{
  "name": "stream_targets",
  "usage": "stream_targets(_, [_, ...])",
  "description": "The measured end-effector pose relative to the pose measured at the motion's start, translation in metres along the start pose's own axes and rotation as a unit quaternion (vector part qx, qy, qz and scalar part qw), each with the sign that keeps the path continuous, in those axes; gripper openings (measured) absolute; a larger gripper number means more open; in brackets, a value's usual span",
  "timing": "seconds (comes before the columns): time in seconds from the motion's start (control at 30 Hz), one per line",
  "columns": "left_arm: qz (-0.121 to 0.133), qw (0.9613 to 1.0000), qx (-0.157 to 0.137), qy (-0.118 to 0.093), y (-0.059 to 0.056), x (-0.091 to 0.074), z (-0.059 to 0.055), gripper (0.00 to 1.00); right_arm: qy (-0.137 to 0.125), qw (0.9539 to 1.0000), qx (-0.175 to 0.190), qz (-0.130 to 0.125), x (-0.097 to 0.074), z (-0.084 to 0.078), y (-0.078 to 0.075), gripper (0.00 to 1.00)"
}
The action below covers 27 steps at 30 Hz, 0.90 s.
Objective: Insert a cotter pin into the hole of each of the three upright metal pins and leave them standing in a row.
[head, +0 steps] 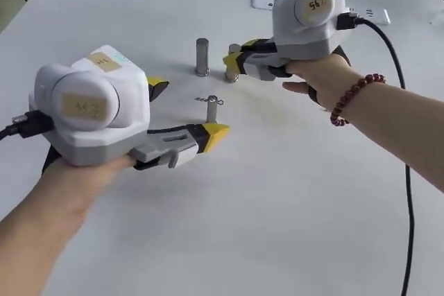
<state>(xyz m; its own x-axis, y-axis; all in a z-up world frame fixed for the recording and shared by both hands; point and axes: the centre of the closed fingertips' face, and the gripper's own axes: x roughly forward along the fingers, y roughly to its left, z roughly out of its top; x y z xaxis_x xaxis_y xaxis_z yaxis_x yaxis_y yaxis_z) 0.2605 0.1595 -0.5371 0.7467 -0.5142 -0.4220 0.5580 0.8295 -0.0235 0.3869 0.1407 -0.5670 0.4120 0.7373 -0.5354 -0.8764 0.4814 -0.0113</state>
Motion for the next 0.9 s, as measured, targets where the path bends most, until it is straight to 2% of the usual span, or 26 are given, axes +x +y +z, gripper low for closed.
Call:
stream_targets(0.1, [0.001, 1.0, 0.002, -0.002, -0.001, -0.001, 0.002, 0.64, -0.001, 1.0, -0.002, 0.001, -0.009, -0.001, 0.004, 0.08])
stream_targets(0.23, [0.002, 1.0, 0.003, -0.001, -0.003, -0.002, 0.001, 0.64, 0.009, 0.9997, -0.022, 0.0, -0.021, -0.008, 0.01, 0.08])
stream_targets(0.5, [0.006, 1.0, 0.006, -0.001, -0.006, -0.008, 0.003, 0.64, 0.01, 0.9999, -0.011, 0.0, -0.04, -0.022, 0.025, 0.08])
stream_targets(0.7, [0.005, 1.0, 0.006, 0.002, -0.01, -0.011, 0.001, 0.64, 0.01, 0.9999, -0.008, -0.008, -0.054, -0.03, 0.036, 0.08])
stream_targets(0.77, [0.005, 1.0, 0.006, 0.003, -0.011, -0.011, 0.0, 0.64, 0.014, 0.9998, -0.006, -0.017, -0.059, -0.034, 0.036, 0.08])
stream_targets(0.9, [0.004, 1.0, 0.007, 0.001, -0.014, -0.011, 0.001, 0.64, 0.019, 0.9993, 0.002, -0.031, -0.066, -0.04, 0.044, 0.08])
